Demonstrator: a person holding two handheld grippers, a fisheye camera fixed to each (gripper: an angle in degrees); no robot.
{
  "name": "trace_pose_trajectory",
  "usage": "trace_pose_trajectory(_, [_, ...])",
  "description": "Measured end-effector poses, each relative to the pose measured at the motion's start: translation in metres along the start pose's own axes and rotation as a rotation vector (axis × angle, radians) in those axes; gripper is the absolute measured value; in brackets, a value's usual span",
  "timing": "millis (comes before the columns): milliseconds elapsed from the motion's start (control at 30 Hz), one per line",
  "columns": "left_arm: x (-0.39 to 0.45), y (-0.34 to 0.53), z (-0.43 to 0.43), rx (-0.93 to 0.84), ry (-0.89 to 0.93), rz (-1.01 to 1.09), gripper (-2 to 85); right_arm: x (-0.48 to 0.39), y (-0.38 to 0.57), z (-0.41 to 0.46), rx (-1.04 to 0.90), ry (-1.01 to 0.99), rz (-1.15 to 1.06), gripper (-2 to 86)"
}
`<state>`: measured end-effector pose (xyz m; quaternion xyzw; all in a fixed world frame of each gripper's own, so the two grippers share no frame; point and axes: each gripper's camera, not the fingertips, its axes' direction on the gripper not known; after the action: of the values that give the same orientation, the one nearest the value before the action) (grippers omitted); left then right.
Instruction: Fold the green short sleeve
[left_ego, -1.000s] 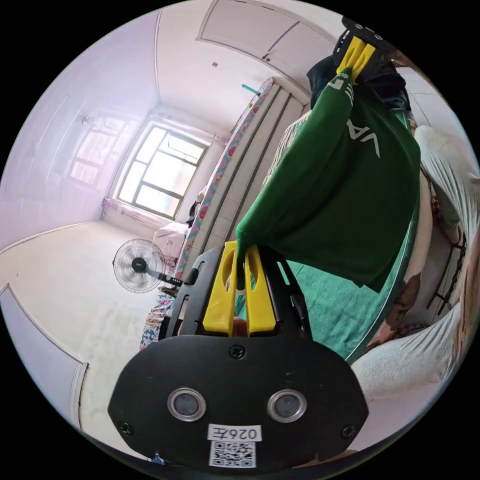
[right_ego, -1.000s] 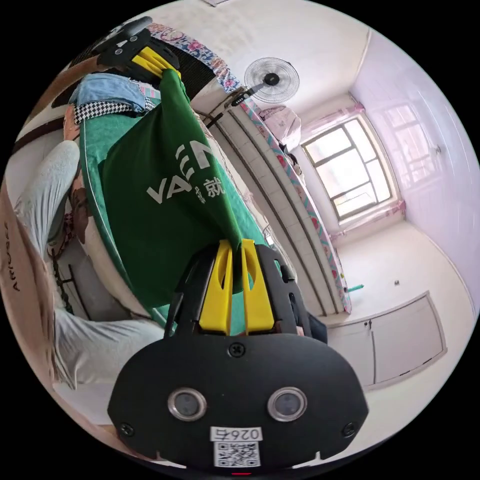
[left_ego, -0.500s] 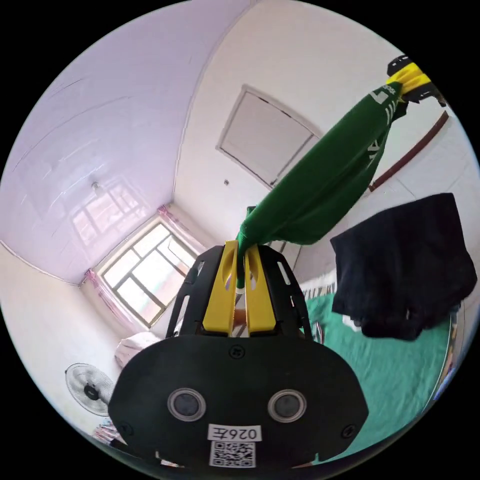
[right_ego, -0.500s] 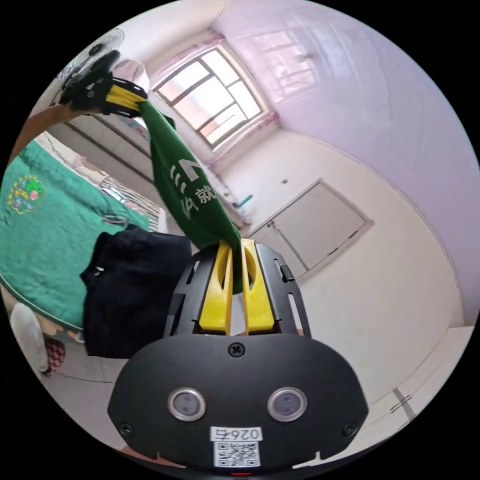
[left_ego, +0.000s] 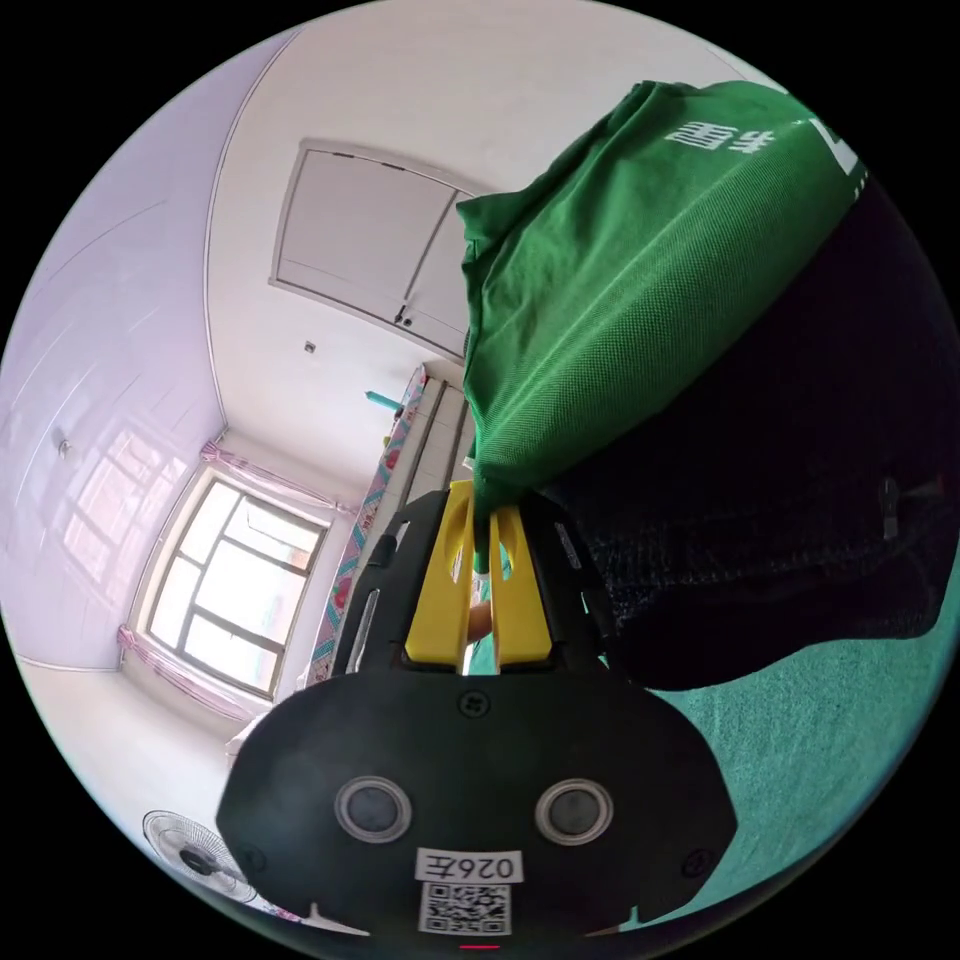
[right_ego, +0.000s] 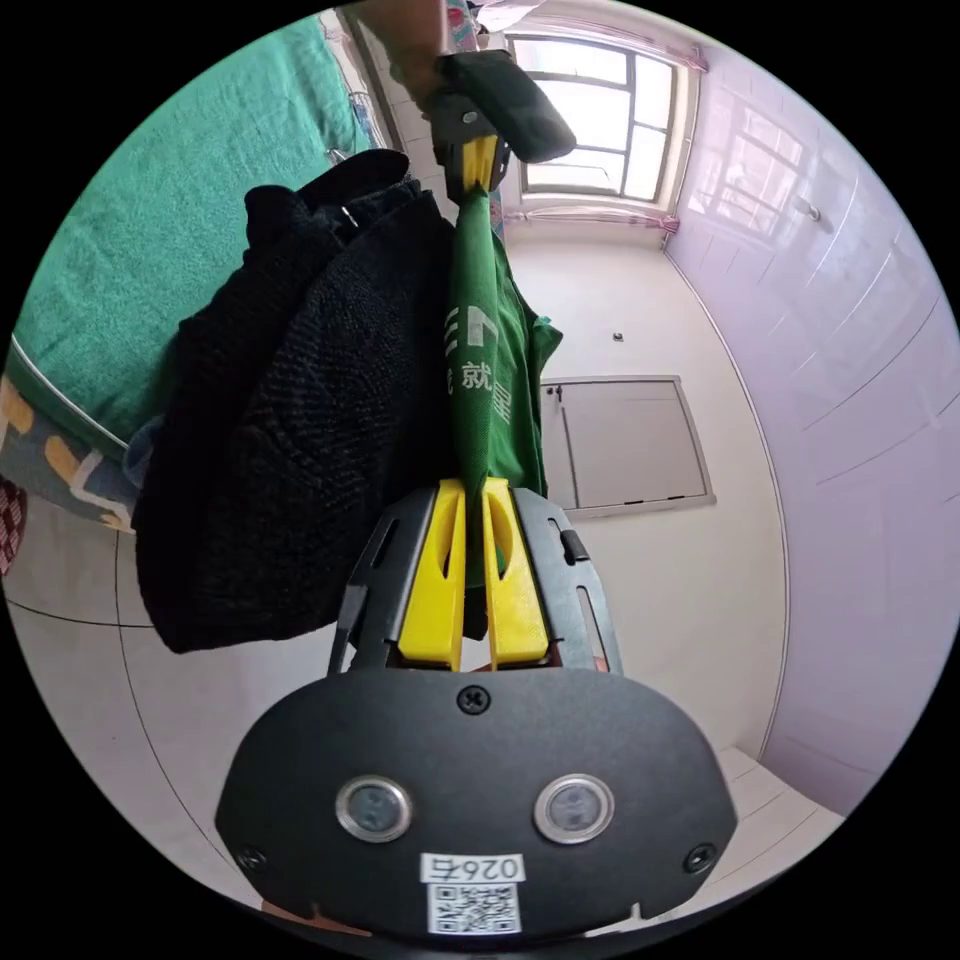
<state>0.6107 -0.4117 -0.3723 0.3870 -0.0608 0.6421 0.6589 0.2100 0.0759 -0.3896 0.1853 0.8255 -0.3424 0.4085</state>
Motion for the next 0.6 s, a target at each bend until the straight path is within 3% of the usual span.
trace_pose_trajectory(133, [0.005, 0.000, -0.003, -0.005, -0.104, 0.087, -0.5, -0.006, 0.007, -0.007, 0.006, -0.054, 0.027, -1.2])
trace_pose_trajectory(267, [0.024, 0.008, 0.015, -0.122, -0.232, 0.235, -0.7, -0.038, 0.015, 0.002, -0.031, -0.096, -0.049, -1.1])
trace_pose_trajectory(400, [0.021, 0.031, 0.033, -0.265, -0.374, 0.325, -0.9, -0.064, 0.045, 0.012, 0.013, 0.064, -0.101, -0.8])
trace_pose_trajectory(533, [-0.055, 0.062, 0.035, -0.379, -0.365, 0.065, -0.9, -0.029, 0.102, 0.020, 0.071, -0.159, -0.008, -0.9])
trace_pose_trajectory(600, [-0.093, 0.058, 0.019, -0.338, -0.264, -0.106, -0.9, 0.001, 0.133, 0.028, 0.122, -0.307, 0.088, -1.0])
